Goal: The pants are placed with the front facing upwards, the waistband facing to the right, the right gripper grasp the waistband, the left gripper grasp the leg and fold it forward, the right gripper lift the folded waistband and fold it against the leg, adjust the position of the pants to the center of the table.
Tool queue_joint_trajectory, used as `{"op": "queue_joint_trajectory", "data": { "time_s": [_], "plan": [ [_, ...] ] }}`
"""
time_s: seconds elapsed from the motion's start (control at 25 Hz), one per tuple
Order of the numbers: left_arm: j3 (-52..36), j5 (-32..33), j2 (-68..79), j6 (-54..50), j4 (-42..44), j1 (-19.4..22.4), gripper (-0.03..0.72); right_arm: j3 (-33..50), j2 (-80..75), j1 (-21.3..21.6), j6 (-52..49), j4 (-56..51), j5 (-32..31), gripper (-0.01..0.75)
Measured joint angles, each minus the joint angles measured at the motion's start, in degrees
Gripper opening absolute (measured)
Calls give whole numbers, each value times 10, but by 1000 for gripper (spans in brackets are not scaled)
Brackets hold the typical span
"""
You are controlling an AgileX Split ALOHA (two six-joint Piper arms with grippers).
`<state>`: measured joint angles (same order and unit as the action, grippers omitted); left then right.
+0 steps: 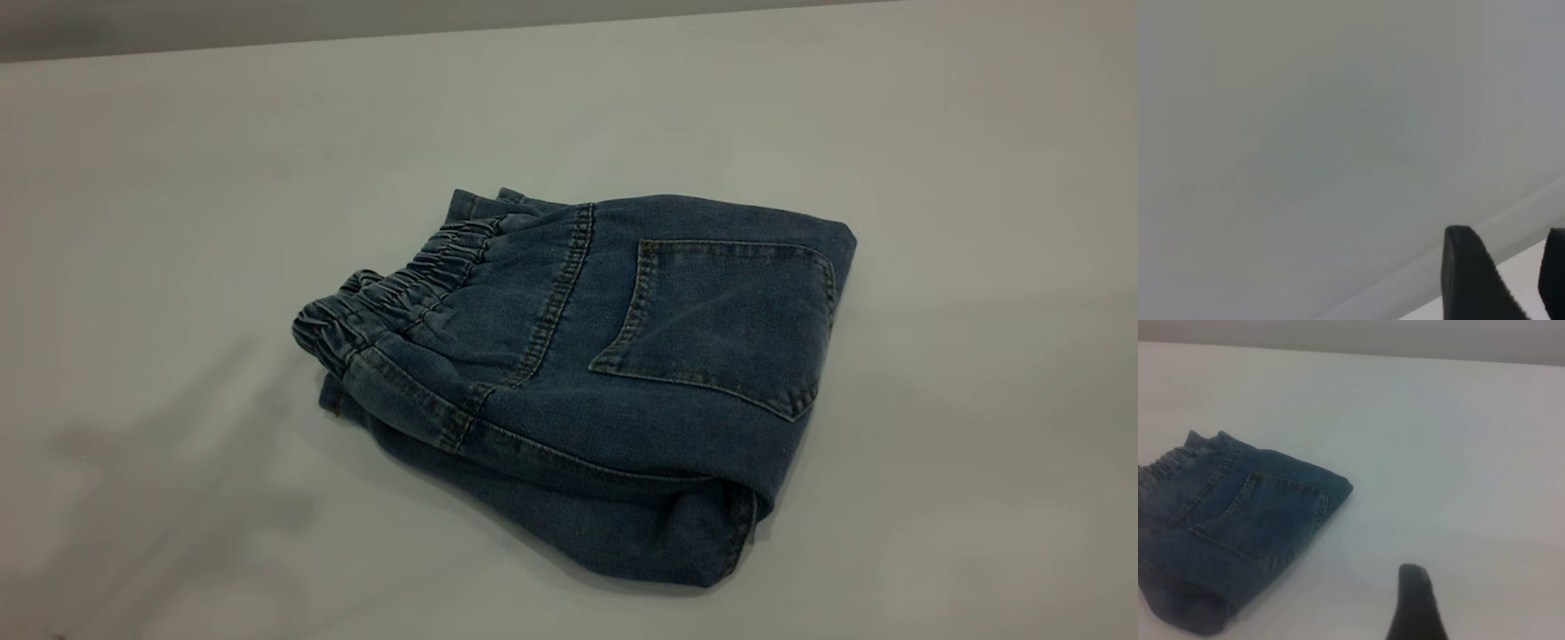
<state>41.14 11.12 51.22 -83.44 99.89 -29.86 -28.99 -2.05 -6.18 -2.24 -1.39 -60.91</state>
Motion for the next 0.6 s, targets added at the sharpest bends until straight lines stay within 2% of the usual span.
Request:
{"op": "queue_joint_trajectory", "data": {
  "time_s": [0.32,0.6],
  "plan": [
    [0,-8,0,-11,-12,0,272,0,0,0,0,0,-1,426],
    [0,-50,-2,-10,-13,0,272,0,0,0,0,0,-1,417]
  ]
}}
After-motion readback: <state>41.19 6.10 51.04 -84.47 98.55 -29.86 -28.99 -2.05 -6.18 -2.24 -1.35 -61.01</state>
